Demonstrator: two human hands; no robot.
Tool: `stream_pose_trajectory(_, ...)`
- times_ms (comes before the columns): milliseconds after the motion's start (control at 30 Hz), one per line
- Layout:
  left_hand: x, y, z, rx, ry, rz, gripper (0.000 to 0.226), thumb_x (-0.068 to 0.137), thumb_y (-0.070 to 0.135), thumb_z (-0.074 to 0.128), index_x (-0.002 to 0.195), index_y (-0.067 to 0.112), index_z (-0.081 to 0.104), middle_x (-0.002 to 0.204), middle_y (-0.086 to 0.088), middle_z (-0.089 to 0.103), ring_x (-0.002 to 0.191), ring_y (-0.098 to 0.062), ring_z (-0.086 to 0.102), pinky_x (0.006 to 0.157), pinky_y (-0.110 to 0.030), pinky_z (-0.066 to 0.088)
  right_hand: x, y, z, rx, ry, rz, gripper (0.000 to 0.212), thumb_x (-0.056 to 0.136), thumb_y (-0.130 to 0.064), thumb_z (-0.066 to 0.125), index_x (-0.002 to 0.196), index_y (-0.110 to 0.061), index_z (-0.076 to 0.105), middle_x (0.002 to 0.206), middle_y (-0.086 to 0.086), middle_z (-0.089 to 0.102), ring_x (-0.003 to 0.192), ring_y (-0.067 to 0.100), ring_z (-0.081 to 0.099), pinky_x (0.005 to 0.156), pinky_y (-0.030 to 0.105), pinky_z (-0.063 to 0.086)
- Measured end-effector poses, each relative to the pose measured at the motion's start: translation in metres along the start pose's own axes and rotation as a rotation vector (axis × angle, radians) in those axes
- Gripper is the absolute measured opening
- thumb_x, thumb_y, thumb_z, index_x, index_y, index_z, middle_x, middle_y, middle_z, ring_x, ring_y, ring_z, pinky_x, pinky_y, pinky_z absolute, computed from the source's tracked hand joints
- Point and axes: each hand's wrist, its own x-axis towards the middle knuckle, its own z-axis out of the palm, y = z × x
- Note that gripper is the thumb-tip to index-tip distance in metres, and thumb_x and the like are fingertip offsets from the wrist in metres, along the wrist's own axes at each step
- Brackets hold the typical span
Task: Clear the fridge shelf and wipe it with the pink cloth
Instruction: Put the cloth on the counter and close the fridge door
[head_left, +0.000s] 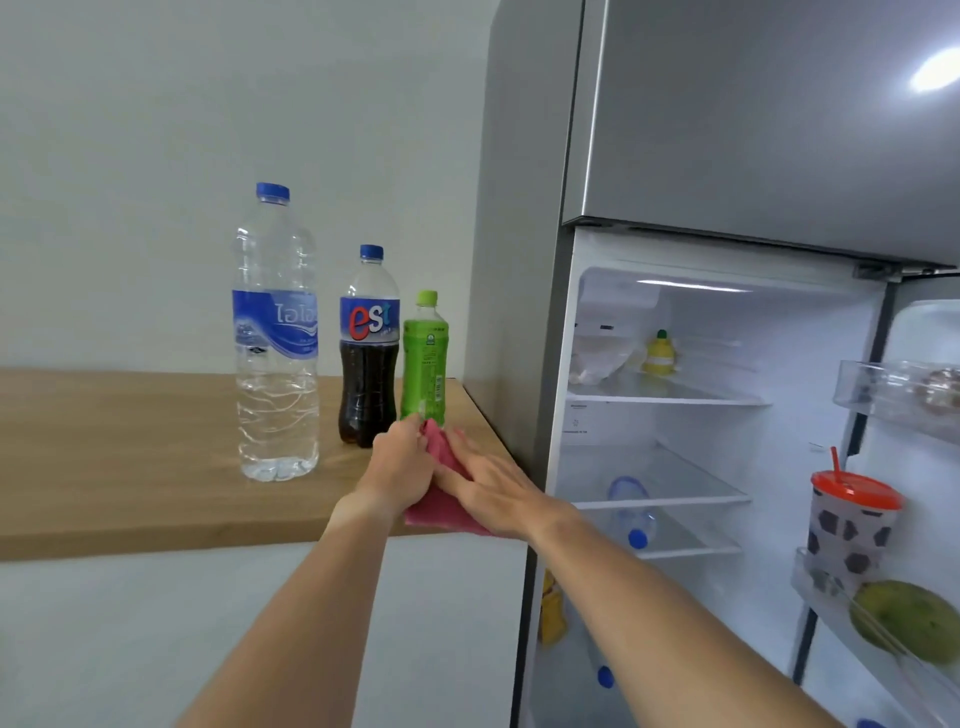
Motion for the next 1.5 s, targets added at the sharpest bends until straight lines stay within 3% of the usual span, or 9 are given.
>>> stream_pose_trajectory(133, 0.01, -0.017, -0.01, 0.159, 0.049, -0.007, 0.032, 0.092, 0.002, 0.046, 0.12, 0.004, 0.06, 0.103, -0.02, 0.068, 0.105, -0.042, 0.06, 0.085, -0.042, 0.049, 0.01, 0.006, 0.001, -0.091, -0.095, 0.105, 0.077, 0.095, -0.069, 0.028, 0.158, -0.039, -0.008, 0.168, -0.005, 0.009, 0.154, 0.027, 0.011, 0.123, 0.047, 0.011)
stream_pose_trajectory(333, 0.015, -0.031, 0.001, 0.317, -0.036, 0.114, 0.038, 0.098, 0.041, 0.045, 0.129, 0.025, 0.059, 0.123, -0.006, 0.067, 0.117, -0.032, 0.061, 0.092, -0.043, 0.048, 0.017, 0.008, -0.001, -0.187, -0.164, 0.201, 0.083, 0.093, -0.072, 0.028, 0.157, -0.037, -0.012, 0.168, 0.007, 0.011, 0.155, 0.027, 0.004, 0.121, 0.04, 0.005)
stream_pose_trajectory(467, 0.012, -0.037, 0.011, 0.527, -0.17, 0.118, 0.045, 0.098, 0.05, 0.034, 0.14, 0.04, 0.047, 0.151, 0.005, 0.046, 0.134, -0.032, 0.042, 0.11, -0.05, 0.029, 0.018, 0.014, -0.011, -0.188, -0.17, 0.225, 0.07, 0.093, -0.059, 0.036, 0.156, -0.035, 0.023, 0.165, 0.002, 0.023, 0.15, 0.031, 0.021, 0.118, 0.049, 0.018)
stream_pose_trajectory(567, 0.017, -0.036, 0.009, 0.638, -0.311, 0.1, 0.049, 0.097, 0.057, 0.029, 0.143, 0.044, 0.039, 0.154, 0.003, 0.043, 0.14, -0.031, 0.037, 0.114, -0.05, 0.024, 0.016, 0.024, -0.021, -0.106, -0.186, 0.212, 0.05, 0.087, -0.04, 0.043, 0.136, -0.034, 0.051, 0.148, 0.003, 0.043, 0.139, 0.031, 0.037, 0.108, 0.051, 0.032)
stream_pose_trajectory(700, 0.025, -0.032, 0.008, 0.732, -0.435, 0.072, 0.053, 0.1, 0.054, 0.018, 0.151, 0.041, 0.027, 0.162, 0.003, 0.027, 0.148, -0.03, 0.026, 0.12, -0.051, 0.015, 0.017, 0.033, -0.011, -0.25, -0.237, 0.194, 0.071, 0.092, -0.056, 0.026, 0.158, -0.035, 0.015, 0.169, 0.002, 0.004, 0.155, 0.024, 0.005, 0.121, 0.045, 0.01)
stream_pose_trajectory(800, 0.031, -0.033, 0.002, 0.769, -0.459, 0.045, 0.054, 0.102, 0.051, 0.015, 0.154, 0.041, 0.02, 0.166, 0.004, 0.017, 0.151, -0.03, 0.018, 0.123, -0.053, 0.008, 0.024, 0.034, -0.005, -0.339, -0.241, 0.206, 0.075, 0.094, -0.063, 0.019, 0.159, -0.029, 0.003, 0.169, 0.004, -0.003, 0.155, 0.022, -0.002, 0.124, 0.045, 0.005)
stream_pose_trajectory(1033, 0.04, -0.046, -0.01, 0.796, -0.486, -0.027, 0.058, 0.101, 0.054, 0.01, 0.157, 0.039, 0.008, 0.167, 0.007, 0.007, 0.154, -0.028, 0.009, 0.124, -0.049, 0.005, 0.037, 0.028, -0.007, -0.386, -0.259, 0.202, 0.081, 0.097, -0.068, 0.018, 0.16, -0.022, 0.002, 0.168, 0.004, -0.005, 0.155, 0.02, -0.004, 0.122, 0.042, 0.002)
stream_pose_trajectory(1300, 0.044, -0.041, -0.008, 0.843, -0.406, 0.117, 0.053, 0.104, 0.044, 0.019, 0.153, 0.027, 0.029, 0.158, 0.0, 0.032, 0.139, -0.03, 0.038, 0.115, -0.049, 0.029, 0.049, 0.032, -0.004, -0.353, -0.239, 0.176, 0.078, 0.097, -0.066, 0.019, 0.16, -0.024, 0.003, 0.168, 0.003, -0.005, 0.155, 0.018, -0.006, 0.122, 0.04, 0.0)
stream_pose_trajectory(1500, 0.046, -0.037, -0.007, 0.812, -0.44, 0.061, 0.05, 0.106, 0.04, 0.019, 0.153, 0.027, 0.03, 0.157, 0.0, 0.035, 0.137, -0.034, 0.038, 0.114, -0.051, 0.028, 0.05, 0.04, 0.002, -0.241, -0.136, 0.174, 0.078, 0.096, -0.067, 0.02, 0.16, -0.023, 0.01, 0.169, 0.0, 0.002, 0.155, 0.017, 0.001, 0.121, 0.04, 0.005)
